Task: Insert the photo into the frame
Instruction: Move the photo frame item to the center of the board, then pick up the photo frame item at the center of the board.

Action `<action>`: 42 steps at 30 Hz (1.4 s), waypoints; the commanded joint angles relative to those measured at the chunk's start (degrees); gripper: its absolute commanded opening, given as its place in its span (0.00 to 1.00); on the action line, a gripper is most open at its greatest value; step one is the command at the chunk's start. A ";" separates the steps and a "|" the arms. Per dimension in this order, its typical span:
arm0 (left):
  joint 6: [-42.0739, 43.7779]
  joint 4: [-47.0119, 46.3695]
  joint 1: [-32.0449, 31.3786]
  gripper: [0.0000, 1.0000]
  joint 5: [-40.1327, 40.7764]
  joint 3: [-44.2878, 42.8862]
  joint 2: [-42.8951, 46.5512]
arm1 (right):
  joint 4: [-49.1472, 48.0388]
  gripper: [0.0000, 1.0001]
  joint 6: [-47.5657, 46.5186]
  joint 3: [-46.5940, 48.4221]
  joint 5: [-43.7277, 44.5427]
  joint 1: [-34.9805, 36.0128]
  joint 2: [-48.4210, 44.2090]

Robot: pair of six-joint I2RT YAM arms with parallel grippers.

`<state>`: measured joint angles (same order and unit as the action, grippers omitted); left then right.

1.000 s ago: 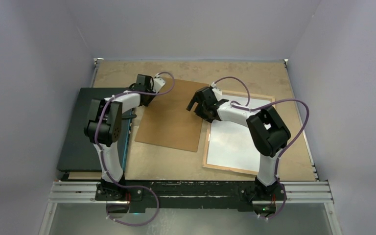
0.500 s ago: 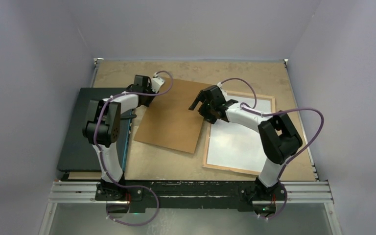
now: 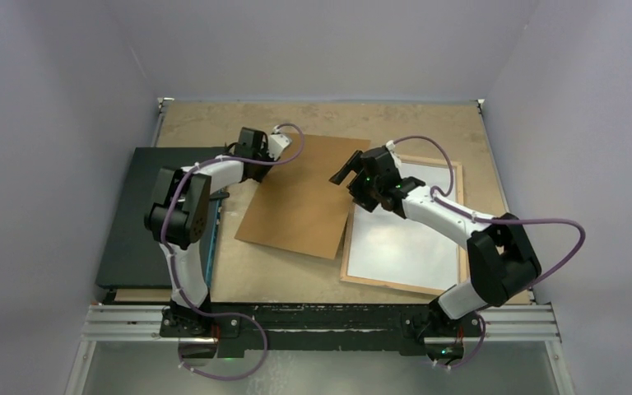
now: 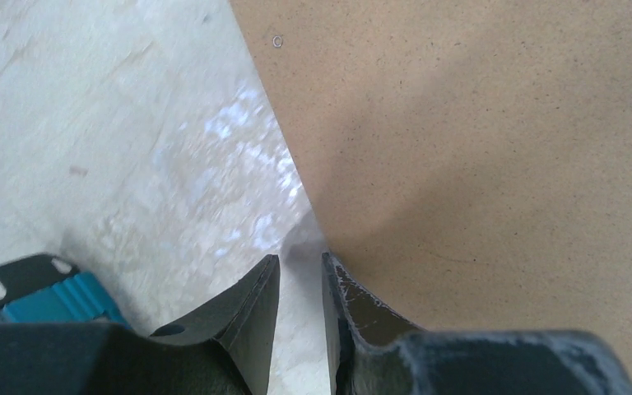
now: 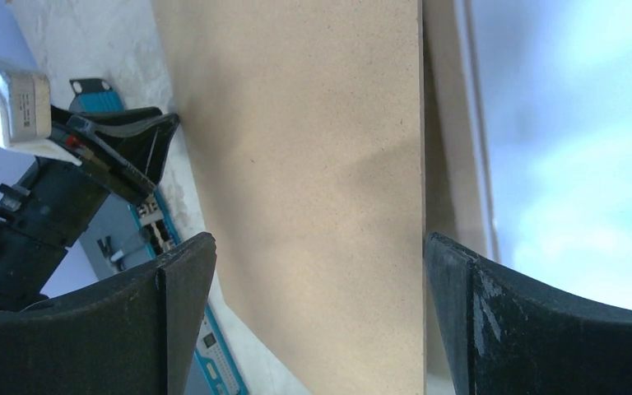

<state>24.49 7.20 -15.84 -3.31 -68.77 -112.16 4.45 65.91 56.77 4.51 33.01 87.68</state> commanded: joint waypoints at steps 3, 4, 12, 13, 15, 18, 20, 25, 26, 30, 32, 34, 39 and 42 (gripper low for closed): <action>-6.74 15.36 -9.20 0.25 -18.25 2.12 -6.62 | -9.21 0.96 4.46 -3.86 -2.67 -2.64 -6.05; -6.86 15.37 -9.69 0.25 -18.23 2.07 -6.47 | -9.20 0.96 4.39 -4.80 -2.66 -3.44 -6.84; -6.69 16.38 -10.29 0.22 -13.71 2.27 -6.00 | -9.21 0.96 1.86 -10.41 -3.82 -7.11 -7.51; -6.66 16.77 -10.16 0.21 -12.90 2.06 -6.31 | -9.09 0.95 1.52 -10.81 -4.03 -7.35 -7.25; -6.49 17.51 -9.68 0.19 -12.98 1.84 -6.54 | -8.96 0.95 0.83 -11.51 -4.32 -7.71 -6.92; -6.48 16.89 -9.22 0.19 -13.47 2.87 -5.54 | -7.60 0.95 -1.25 -11.42 -3.79 -8.45 -6.84; -6.38 16.95 -9.21 0.19 -13.35 2.95 -5.28 | -5.19 0.95 -3.74 -10.46 -2.72 -9.06 -6.91; -6.41 16.88 -9.21 0.19 -11.49 2.90 -5.18 | -1.64 0.95 -11.54 -9.87 -1.60 -11.56 -7.63; -6.39 16.92 -9.21 0.19 -11.39 2.89 -5.18 | -1.77 0.95 -12.87 -10.23 -2.05 -12.23 -7.88; -6.55 16.77 -9.20 0.19 -11.02 2.99 -5.38 | -2.42 0.93 -16.62 -10.84 -4.30 -14.17 -7.23; -6.61 16.71 -9.21 0.19 -10.87 2.94 -5.52 | -2.91 0.91 -17.69 -10.85 -5.59 -14.84 -6.58; -6.65 16.76 -9.20 0.19 -10.40 2.87 -5.53 | -2.74 0.91 -18.63 -10.69 -6.19 -15.37 -6.16; -6.38 16.89 -9.21 0.18 -9.42 3.09 -5.44 | -1.41 0.91 -21.78 -10.60 -4.60 -17.81 -6.69; -6.25 16.95 -9.13 0.18 -9.04 2.98 -5.44 | -1.41 0.92 -22.93 -10.84 -4.78 -19.25 -6.29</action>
<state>20.05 9.91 -23.66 -10.31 -70.28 -112.64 2.79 46.72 44.66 0.21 15.70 81.36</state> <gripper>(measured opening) 0.182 0.911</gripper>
